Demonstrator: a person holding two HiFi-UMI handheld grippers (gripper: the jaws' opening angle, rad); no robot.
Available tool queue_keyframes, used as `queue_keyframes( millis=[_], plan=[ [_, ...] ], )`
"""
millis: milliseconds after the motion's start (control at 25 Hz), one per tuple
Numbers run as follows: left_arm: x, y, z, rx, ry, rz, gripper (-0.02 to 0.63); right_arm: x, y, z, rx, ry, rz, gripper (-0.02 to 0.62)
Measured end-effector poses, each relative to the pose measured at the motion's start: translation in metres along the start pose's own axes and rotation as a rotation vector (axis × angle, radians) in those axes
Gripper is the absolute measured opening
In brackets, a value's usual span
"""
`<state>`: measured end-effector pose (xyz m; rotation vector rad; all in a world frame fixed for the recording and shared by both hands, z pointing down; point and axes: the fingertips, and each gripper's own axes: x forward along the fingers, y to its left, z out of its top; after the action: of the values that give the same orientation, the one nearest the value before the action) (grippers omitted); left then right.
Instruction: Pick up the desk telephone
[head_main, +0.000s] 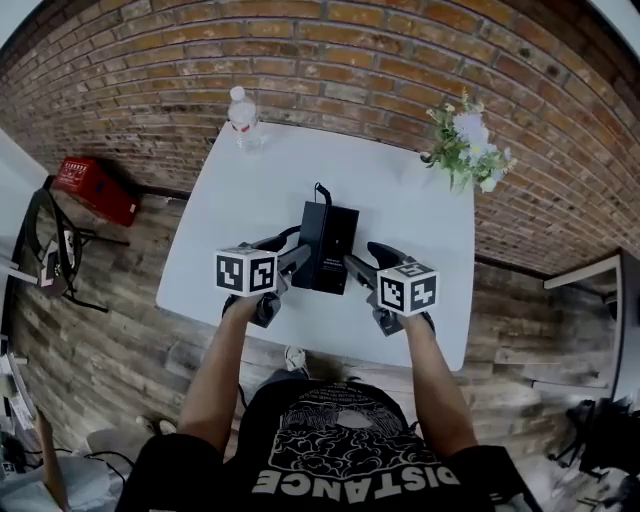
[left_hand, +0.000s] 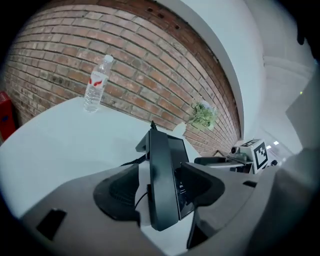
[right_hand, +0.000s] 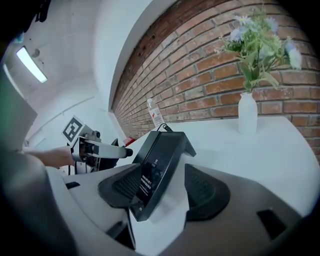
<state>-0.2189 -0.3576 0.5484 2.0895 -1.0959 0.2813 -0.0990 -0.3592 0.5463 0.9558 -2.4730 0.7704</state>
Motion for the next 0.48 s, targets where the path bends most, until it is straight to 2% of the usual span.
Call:
queue_keyframes(
  millis=[480],
  plan=[
    [0.038, 0.012, -0.004, -0.027, 0.161, -0.194, 0.247, 0.037, -0.003, -0.023, 0.122, 0.063, 0.024, 0.253]
  ],
)
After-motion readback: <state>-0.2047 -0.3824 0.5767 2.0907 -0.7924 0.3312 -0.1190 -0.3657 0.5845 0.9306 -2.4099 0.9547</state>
